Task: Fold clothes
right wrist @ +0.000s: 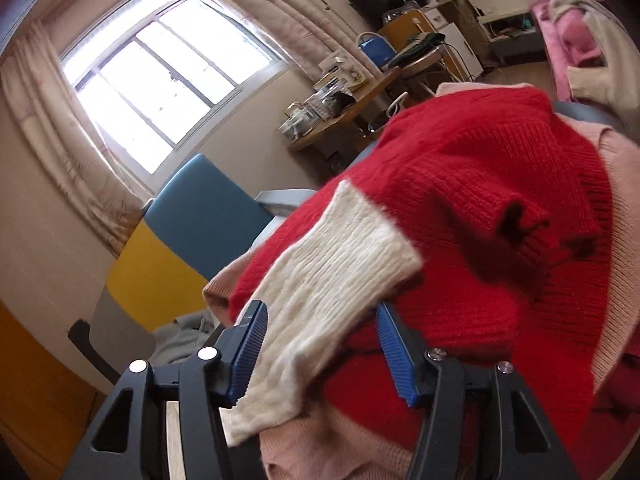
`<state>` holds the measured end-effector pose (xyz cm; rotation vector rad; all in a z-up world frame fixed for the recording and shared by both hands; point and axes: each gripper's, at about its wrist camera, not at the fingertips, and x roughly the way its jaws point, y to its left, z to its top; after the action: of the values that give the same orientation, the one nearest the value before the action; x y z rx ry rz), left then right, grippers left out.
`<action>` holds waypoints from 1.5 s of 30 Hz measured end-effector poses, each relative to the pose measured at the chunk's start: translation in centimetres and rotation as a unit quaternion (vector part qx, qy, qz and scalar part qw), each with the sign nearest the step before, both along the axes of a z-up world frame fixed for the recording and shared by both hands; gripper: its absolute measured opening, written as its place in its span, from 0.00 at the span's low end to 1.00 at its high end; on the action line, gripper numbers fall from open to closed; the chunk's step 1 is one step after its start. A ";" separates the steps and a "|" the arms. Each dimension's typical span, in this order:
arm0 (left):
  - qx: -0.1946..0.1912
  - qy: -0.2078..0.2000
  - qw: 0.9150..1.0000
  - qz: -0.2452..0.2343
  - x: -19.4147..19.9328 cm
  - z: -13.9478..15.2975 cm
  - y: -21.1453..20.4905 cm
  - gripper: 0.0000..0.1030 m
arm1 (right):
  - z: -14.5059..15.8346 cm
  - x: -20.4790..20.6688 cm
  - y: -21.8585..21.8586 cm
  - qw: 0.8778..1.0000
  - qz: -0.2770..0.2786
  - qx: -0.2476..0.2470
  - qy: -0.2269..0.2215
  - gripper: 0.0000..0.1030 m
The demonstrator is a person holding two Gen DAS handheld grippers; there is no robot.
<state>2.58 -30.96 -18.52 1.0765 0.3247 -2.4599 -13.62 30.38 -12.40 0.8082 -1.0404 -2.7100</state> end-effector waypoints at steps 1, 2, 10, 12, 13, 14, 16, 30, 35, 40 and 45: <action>0.000 0.000 1.000 0.000 0.0 0.0 0.0 0.24 | -0.2 -0.4 -0.1 1.000 0.000 0.001 -0.001 0.49; 0.000 0.000 1.000 0.000 0.0 0.0 0.0 0.24 | -0.4 -0.8 -0.2 1.000 0.000 0.001 -0.003 0.41; 0.000 0.001 1.000 0.000 0.0 0.0 0.0 0.24 | -1.2 -2.3 -0.8 0.999 0.009 -0.033 -0.017 0.07; 0.001 0.001 1.000 0.000 0.0 0.0 -0.1 0.24 | 0.3 -3.1 -3.7 0.999 0.054 0.001 -0.004 0.07; 0.002 0.002 1.000 -0.001 0.0 0.0 -0.1 0.24 | 0.9 -3.6 -5.4 0.997 0.079 0.013 0.001 0.07; 0.003 0.003 1.000 -0.001 0.0 0.0 -0.2 0.24 | 1.4 -4.2 -7.4 0.994 0.106 0.026 0.004 0.07; 0.006 0.004 1.000 -0.001 0.0 0.0 -0.2 0.24 | 1.9 -5.4 -12.4 0.984 0.168 0.053 0.004 0.07; 0.066 0.018 0.998 -0.008 0.2 0.1 -1.3 0.26 | -3.7 -3.4 -37.6 0.894 0.416 0.156 -0.048 0.14; 0.182 0.062 0.980 -0.049 -0.6 2.3 -1.9 0.27 | -3.1 -0.3 -37.2 0.891 0.420 0.172 -0.018 0.54; 0.228 0.063 0.963 -0.129 -5.2 3.6 2.0 0.29 | -2.8 3.1 -35.2 0.886 0.431 0.174 -0.008 0.55; 0.289 0.017 0.944 -0.160 -11.4 1.3 5.6 0.32 | -4.6 6.0 -34.4 0.871 0.451 0.192 -0.023 0.58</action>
<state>-8.81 -25.37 -17.26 1.4062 1.0034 -2.7484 -7.65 -4.02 -16.98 1.0669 -0.0219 -2.0557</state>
